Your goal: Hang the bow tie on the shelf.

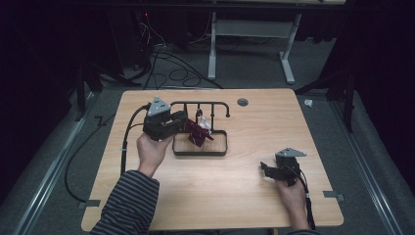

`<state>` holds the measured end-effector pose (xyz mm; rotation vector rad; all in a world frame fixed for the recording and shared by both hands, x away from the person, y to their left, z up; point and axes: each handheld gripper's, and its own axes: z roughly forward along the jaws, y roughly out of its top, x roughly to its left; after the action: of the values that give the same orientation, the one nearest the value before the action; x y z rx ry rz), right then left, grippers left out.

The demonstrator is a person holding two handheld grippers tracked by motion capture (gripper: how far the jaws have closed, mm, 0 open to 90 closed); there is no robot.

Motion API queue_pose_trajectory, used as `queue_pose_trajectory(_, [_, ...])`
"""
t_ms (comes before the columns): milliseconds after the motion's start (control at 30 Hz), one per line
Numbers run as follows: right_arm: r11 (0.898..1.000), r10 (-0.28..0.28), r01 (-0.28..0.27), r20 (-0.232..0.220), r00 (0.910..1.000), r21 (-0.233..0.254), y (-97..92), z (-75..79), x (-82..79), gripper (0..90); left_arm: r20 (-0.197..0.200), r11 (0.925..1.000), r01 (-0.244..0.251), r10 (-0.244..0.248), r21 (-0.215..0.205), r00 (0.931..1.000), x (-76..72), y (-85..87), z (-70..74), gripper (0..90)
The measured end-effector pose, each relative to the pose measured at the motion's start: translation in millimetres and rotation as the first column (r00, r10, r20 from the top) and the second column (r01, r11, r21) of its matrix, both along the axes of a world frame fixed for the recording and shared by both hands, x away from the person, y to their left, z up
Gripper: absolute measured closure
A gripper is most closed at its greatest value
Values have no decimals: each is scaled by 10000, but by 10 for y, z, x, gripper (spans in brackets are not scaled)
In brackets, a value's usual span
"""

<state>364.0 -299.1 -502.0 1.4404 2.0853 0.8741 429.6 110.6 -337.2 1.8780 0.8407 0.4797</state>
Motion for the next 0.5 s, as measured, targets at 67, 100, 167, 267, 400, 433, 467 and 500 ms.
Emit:
queue_pose_trajectory(67, [10000,-2,2,-1,10000,1,0,0,0,307,-21,10000,-47,47,-5,10000,-8,26,-6,732])
queue_pose_trajectory(100, [10000,0,0,1,10000,1,0,0,0,307,-18,10000,-80,79,-15,10000,-11,35,-9,731])
queue_pose_trajectory(167, [10000,-3,3,0,10000,-1,0,0,0,307,-14,9999,-121,121,-34,9999,-25,63,-14,730])
queue_pose_trajectory(267, [10000,-4,4,0,10000,1,0,0,0,307,-4,9998,-173,172,-53,9999,-46,99,-14,728])
queue_pose_trajectory(400, [10000,-5,5,0,10000,1,0,0,0,307,-33,9997,-245,245,-74,9997,-63,150,-20,723])
queue_pose_trajectory(433, [10000,-5,5,0,10000,1,0,0,0,307,-33,9996,-271,271,-41,9996,-67,159,-21,723])
queue_pose_trajectory(467, [10000,-4,4,-1,10000,0,0,0,0,307,-40,9996,-288,287,-32,9996,-72,170,-22,723])
queue_pose_trajectory(500, [10000,-3,3,0,10000,-2,0,0,0,307,-24,9995,-305,304,-66,9995,-78,179,-24,722])
